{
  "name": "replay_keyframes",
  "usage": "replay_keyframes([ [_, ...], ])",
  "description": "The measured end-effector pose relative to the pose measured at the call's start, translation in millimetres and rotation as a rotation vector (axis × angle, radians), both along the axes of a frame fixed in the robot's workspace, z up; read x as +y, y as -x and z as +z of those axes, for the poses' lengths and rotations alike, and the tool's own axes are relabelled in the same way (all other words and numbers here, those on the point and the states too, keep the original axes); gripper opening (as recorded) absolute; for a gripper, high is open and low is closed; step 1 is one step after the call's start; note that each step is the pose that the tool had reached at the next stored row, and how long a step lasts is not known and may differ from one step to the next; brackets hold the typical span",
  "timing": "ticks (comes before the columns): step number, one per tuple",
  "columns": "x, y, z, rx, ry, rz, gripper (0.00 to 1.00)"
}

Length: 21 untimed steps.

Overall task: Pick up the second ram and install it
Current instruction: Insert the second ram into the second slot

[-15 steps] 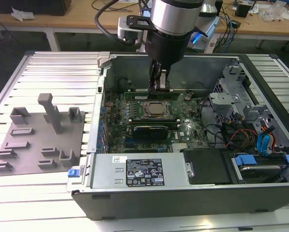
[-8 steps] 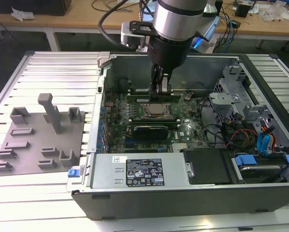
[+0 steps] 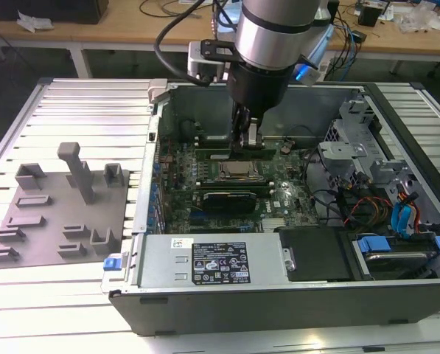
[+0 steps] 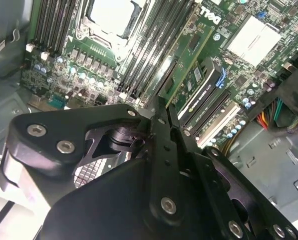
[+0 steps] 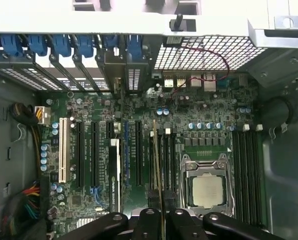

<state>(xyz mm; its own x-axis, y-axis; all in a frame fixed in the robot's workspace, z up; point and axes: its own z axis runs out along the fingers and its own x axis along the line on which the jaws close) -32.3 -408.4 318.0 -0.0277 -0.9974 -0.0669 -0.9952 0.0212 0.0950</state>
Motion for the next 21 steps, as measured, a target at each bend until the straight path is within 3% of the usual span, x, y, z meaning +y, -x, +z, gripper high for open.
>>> replay_keyframes([
  [16, 2.5, -5.5, -15.1, 0.0001, 0.0000, 0.000, 0.11],
  [21, 6.4, -5.6, -25.1, 0.0000, 0.0000, 0.000, 0.11],
])
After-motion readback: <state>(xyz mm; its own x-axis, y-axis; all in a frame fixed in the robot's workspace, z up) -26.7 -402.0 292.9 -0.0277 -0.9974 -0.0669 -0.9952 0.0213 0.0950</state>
